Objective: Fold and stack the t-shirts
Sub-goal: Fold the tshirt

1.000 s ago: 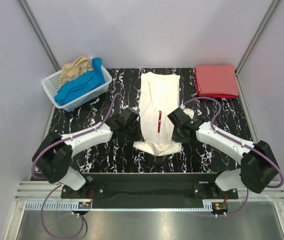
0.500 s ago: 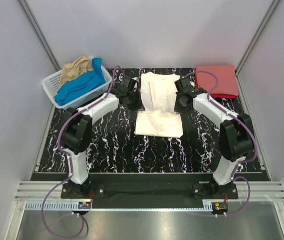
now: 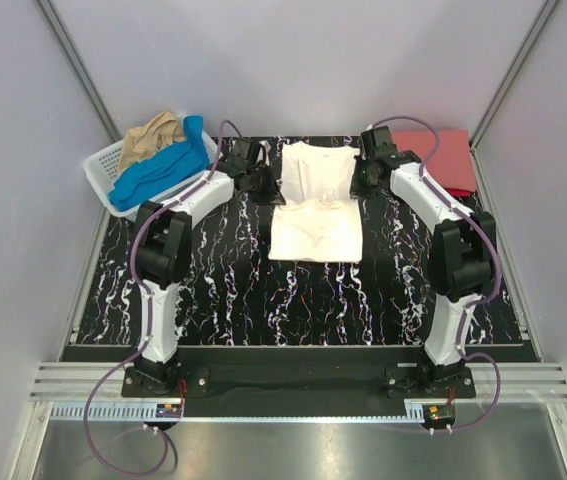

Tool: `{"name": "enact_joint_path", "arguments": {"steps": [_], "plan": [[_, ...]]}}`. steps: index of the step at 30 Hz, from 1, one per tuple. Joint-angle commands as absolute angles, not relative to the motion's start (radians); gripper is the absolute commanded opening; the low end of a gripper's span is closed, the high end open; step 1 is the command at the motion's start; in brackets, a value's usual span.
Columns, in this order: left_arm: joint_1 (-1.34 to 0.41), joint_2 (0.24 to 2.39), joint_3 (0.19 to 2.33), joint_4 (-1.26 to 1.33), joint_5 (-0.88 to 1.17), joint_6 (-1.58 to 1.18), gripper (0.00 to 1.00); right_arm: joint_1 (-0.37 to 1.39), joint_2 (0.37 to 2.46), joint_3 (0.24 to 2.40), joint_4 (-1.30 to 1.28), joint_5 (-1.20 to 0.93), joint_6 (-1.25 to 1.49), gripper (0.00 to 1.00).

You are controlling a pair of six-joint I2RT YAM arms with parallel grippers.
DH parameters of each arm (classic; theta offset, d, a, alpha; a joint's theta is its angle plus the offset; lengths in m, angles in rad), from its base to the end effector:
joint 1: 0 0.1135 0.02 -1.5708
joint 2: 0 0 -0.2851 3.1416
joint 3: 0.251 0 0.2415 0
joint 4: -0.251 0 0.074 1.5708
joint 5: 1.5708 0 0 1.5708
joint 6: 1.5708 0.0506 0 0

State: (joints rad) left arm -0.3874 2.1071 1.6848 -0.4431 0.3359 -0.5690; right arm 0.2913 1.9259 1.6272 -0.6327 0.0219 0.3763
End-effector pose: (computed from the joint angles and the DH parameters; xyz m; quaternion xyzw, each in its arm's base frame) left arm 0.4405 -0.1978 0.2247 -0.0264 0.9267 -0.2960 0.2302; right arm 0.4167 0.1238 0.2693 0.0438 0.9483 0.0931 0.3003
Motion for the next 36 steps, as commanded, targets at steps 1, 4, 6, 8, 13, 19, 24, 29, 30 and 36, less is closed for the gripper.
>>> {"name": "enact_joint_path", "arguments": {"steps": [1,4,6,8,13,19,24,29,30,36], "plan": [[-0.368,2.144,1.756,-0.399,0.365,-0.571,0.0,0.258,1.994,1.724,-0.618,-0.032,0.339,0.0],[-0.351,2.189,1.801,-0.388,0.37,-0.577,0.0,0.239,2.069,1.788,-0.626,-0.069,0.33,0.0],[-0.341,2.23,1.831,-0.388,0.382,-0.571,0.12,0.23,2.117,1.819,-0.629,-0.074,0.322,0.01],[-0.336,2.258,1.874,-0.39,0.382,-0.54,0.24,0.216,2.146,1.876,-0.633,-0.072,0.304,0.1],[-0.298,2.208,1.888,-0.397,0.334,-0.496,0.49,0.192,2.241,2.089,-0.754,-0.098,0.272,0.34],[-0.314,2.097,1.758,-0.388,0.322,-0.468,0.48,0.192,2.126,1.958,-0.83,-0.11,0.317,0.35],[-0.353,2.115,1.695,-0.321,0.365,-0.468,0.45,0.192,2.088,1.855,-0.752,-0.185,0.288,0.3],[-0.357,2.21,1.75,-0.285,0.463,-0.474,0.39,0.19,2.196,1.92,-0.746,-0.212,0.253,0.25],[-0.356,2.223,1.775,-0.282,0.463,-0.472,0.4,0.19,2.212,1.936,-0.746,-0.209,0.25,0.25],[-0.335,2.304,1.856,-0.299,0.376,-0.463,0.4,0.183,2.341,2.057,-0.746,-0.178,0.216,0.23]]}}
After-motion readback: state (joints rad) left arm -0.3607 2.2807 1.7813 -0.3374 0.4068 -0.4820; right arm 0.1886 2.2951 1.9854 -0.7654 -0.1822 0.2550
